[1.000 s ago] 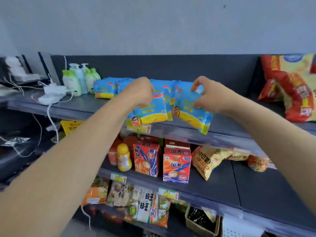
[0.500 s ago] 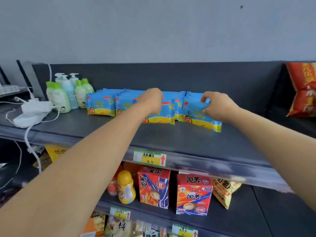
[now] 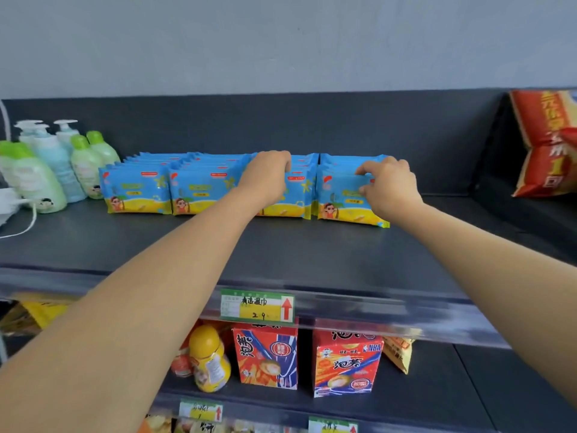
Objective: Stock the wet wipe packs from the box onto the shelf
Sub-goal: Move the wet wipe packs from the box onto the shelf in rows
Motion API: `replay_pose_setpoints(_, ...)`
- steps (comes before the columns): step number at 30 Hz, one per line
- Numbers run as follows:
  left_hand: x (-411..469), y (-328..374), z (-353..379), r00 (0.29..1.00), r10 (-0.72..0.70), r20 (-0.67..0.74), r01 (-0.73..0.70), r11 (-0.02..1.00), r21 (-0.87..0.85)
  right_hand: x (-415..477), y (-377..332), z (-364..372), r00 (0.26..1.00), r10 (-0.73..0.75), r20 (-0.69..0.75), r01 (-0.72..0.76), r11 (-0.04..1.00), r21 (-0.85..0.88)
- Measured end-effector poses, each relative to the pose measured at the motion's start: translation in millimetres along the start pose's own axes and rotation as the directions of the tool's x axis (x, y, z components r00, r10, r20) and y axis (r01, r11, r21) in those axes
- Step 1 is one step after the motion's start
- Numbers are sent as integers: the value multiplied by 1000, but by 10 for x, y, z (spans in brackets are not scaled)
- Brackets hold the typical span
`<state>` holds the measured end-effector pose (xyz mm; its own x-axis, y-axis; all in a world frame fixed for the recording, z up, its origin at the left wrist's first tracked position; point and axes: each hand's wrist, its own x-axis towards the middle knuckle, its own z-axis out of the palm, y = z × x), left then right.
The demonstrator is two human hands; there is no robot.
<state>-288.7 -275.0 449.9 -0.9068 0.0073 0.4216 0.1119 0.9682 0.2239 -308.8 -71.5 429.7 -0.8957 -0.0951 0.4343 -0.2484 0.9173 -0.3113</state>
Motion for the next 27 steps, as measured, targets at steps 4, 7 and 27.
replay_pose_setpoints(4,-12,-21,70,999,31,-39,-30,999,38,-86,-5,57,995,-24,-93,16,996,-83)
replay_pose_setpoints(7,-44,-21,108,996,41,-84,-31,993,111,-176,7,59,986,-46,-162,29,994,-105)
replay_pose_setpoints(27,-2335,1820,413,945,189,268,-119,960,-255,-2583,1020,-527,933,-306,-189,346,907,242)
